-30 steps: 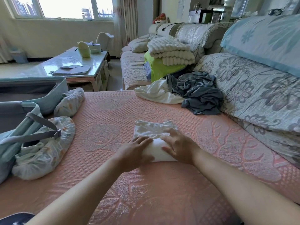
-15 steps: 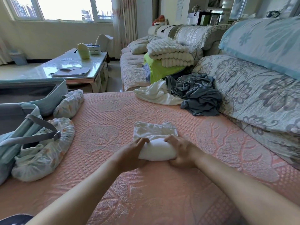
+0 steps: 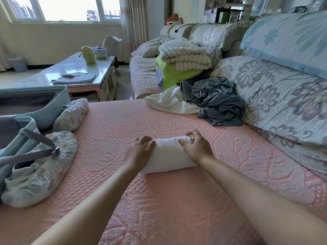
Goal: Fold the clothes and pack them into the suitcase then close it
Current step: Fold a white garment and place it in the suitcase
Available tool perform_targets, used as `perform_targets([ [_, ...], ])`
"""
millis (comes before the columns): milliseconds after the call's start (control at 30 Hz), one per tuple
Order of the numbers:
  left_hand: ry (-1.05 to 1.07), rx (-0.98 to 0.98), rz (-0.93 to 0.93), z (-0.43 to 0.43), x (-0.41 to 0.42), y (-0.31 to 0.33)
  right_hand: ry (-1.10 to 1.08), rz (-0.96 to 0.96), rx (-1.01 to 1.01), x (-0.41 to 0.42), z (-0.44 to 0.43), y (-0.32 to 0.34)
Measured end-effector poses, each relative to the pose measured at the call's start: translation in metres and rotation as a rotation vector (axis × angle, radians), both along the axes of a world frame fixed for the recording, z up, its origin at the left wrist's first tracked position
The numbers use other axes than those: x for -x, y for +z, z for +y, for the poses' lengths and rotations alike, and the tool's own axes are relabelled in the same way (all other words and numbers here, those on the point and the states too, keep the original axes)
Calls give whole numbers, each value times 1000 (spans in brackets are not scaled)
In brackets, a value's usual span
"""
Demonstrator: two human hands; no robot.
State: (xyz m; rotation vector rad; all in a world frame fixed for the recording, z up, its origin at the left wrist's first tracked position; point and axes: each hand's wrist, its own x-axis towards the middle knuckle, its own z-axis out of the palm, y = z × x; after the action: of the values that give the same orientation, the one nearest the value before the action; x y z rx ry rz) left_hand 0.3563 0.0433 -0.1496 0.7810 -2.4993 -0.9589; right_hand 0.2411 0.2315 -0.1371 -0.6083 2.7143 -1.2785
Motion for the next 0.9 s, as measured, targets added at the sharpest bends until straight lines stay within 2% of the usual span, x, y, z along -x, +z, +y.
perform_targets([
  [100,98,-70,-12,-6,12,0,-108,25,-101,5,-17,2],
  [233,120,-121,0,-14,18,-1,-109,77,-199,18,-28,5],
  [400,137,-18,31,-11,21,-2,-70,159,-323,27,-33,5],
  [533,248,22,51,-10,16,-2,-122,206,-381,29,-33,7],
  [700,295,16,-183,-10,17,-1,-186,179,-414,32,-36,3],
  [767,255,113,-278,-12,19,3,-185,134,-416,33,-35,2],
  [800,224,221,-263,-11,18,4,-180,140,-425,33,-34,2],
  [833,174,340,-199,-10,17,6,-166,187,-438,33,-33,2],
  [900,-47,536,6,-7,13,9,-110,430,-472,30,-30,0],
])
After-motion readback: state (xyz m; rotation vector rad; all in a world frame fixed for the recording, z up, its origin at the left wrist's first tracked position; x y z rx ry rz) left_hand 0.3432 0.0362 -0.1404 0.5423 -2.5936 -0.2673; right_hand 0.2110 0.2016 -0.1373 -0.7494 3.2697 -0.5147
